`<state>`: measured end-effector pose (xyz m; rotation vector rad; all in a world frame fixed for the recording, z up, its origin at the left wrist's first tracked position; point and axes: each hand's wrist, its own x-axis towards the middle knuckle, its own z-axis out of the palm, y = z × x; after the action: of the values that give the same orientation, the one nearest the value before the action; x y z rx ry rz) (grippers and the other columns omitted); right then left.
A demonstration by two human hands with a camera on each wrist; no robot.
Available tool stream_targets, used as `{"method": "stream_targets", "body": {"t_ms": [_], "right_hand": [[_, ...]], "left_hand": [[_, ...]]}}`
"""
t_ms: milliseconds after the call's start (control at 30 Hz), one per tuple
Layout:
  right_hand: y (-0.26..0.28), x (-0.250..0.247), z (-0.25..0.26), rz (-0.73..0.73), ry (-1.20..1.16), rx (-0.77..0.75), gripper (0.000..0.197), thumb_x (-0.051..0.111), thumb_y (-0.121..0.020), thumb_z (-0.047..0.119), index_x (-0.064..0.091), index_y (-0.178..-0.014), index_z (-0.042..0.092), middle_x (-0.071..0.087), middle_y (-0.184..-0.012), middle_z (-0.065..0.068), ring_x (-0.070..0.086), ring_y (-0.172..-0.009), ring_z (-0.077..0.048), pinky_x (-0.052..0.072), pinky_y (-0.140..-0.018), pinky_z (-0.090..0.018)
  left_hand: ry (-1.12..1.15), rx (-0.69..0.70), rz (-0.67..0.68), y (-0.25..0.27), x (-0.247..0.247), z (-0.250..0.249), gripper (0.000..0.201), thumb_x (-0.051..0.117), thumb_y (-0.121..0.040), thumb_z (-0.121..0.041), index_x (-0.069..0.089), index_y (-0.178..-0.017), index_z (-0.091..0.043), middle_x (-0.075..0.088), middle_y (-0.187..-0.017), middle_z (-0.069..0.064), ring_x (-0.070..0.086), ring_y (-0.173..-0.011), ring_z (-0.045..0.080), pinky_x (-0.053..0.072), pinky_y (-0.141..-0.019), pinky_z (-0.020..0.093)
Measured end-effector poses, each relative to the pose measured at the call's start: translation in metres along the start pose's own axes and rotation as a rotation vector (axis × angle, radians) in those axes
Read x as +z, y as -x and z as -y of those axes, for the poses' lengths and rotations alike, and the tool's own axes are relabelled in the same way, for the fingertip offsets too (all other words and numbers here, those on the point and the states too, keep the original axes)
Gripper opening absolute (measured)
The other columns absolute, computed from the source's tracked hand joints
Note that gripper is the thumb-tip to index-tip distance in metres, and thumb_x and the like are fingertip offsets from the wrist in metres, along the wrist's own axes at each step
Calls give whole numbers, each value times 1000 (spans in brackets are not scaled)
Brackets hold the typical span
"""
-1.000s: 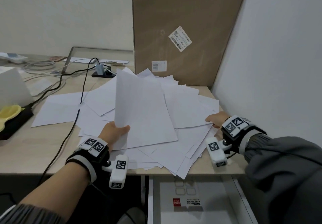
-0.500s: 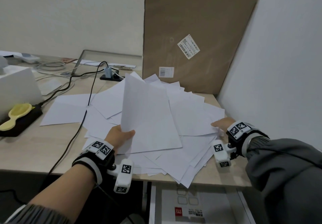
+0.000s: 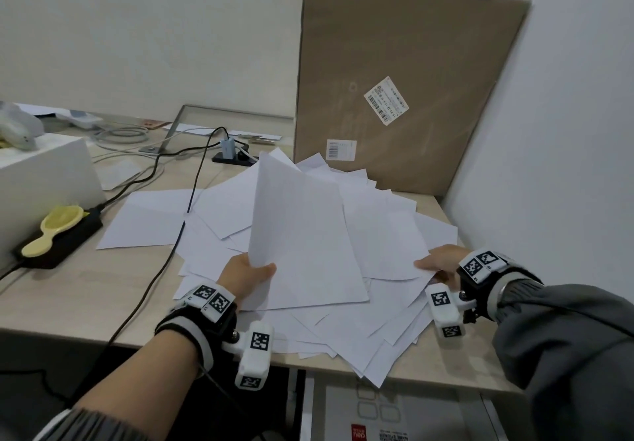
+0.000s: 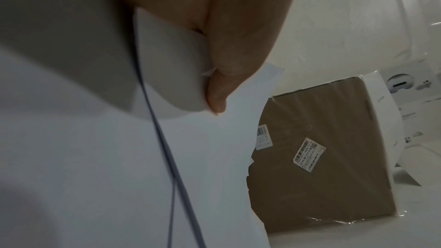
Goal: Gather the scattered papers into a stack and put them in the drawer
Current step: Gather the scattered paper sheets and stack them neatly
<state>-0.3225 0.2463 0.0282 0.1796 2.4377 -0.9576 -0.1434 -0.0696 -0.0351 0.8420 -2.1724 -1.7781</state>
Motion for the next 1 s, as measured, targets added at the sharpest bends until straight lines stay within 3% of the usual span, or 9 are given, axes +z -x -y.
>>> {"method": "stream_targets", "body": {"t_ms": [100, 233, 300, 367, 533, 633, 733, 867, 1000], "right_hand": [[-7, -5, -5, -46, -88, -85, 17, 64, -86, 3, 53, -78, 15, 56, -80, -6, 56, -66, -17, 46, -56, -27], [0, -29, -11, -201, -388, -176, 19, 56, -88, -3, 52, -100, 11, 53, -83, -6, 53, -69, -15, 48, -56, -26], [11, -40, -12, -300, -487, -218, 23, 53, -90, -2, 49, -106, 13, 51, -78, -3, 52, -66, -14, 51, -46, -21], [25, -48, -13, -416, -595, -236, 14, 53, -89, -1, 56, -97, 10, 55, -77, -7, 51, -61, -16, 47, -41, -18], [56, -51, -17, -604, -780, -265, 8, 53, -87, -1, 58, -83, 3, 58, -87, -10, 48, -56, -16, 39, -32, -11], [70, -50, -15, -617, -1014, -273, 9, 52, -88, -2, 59, -85, 4, 57, -98, -12, 51, -60, -15, 50, -41, -18], [82, -48, -12, -612, -1047, -301, 25, 49, -90, 0, 55, -114, 2, 52, -100, -12, 50, -59, -14, 45, -36, -12], [99, -28, 0, -611, -1171, -345, 19, 50, -88, -1, 62, -101, 2, 60, -75, -6, 54, -57, -16, 48, -40, -15], [99, 9, 9, -485, -1142, -363, 17, 49, -91, 2, 60, -103, 7, 60, -82, -6, 54, -60, -16, 46, -38, -13]], "left_hand": [[23, -15, 12, 1, 0, 2, 26, 71, -84, -17, 64, -102, 1, 66, -92, 17, 60, -84, 31, 49, -78, 39], [19, -25, -40, 7, -1, -6, 36, 71, -83, -18, 62, -111, 3, 67, -102, 21, 62, -90, 33, 51, -82, 40], [9, -18, -57, 11, -1, -10, 51, 77, -73, -25, 62, -112, 4, 67, -107, 23, 64, -98, 37, 53, -87, 45], [5, -4, -69, 12, -1, -11, 63, 73, -62, -33, 63, -112, 4, 67, -109, 25, 65, -101, 40, 53, -89, 49], [40, -50, -127, 7, -5, -8, 44, 74, -79, -17, 62, -114, 6, 67, -112, 24, 64, -103, 38, 51, -93, 47], [70, -88, -144, 1, -8, -2, 42, 73, -81, -15, 62, -116, 6, 67, -115, 24, 64, -104, 37, 50, -96, 49], [81, -101, -147, 5, -9, -5, 45, 72, -83, -16, 60, -120, 6, 66, -117, 23, 63, -106, 38, 49, -97, 49], [-5, -63, -137, 18, -7, -16, 41, 62, -90, -19, 58, -122, 6, 64, -118, 21, 60, -109, 37, 48, -95, 40], [37, -35, -79, 15, -5, -14, 51, 58, -90, -36, 57, -124, 1, 65, -119, 20, 61, -108, 38, 47, -99, 48]]}}
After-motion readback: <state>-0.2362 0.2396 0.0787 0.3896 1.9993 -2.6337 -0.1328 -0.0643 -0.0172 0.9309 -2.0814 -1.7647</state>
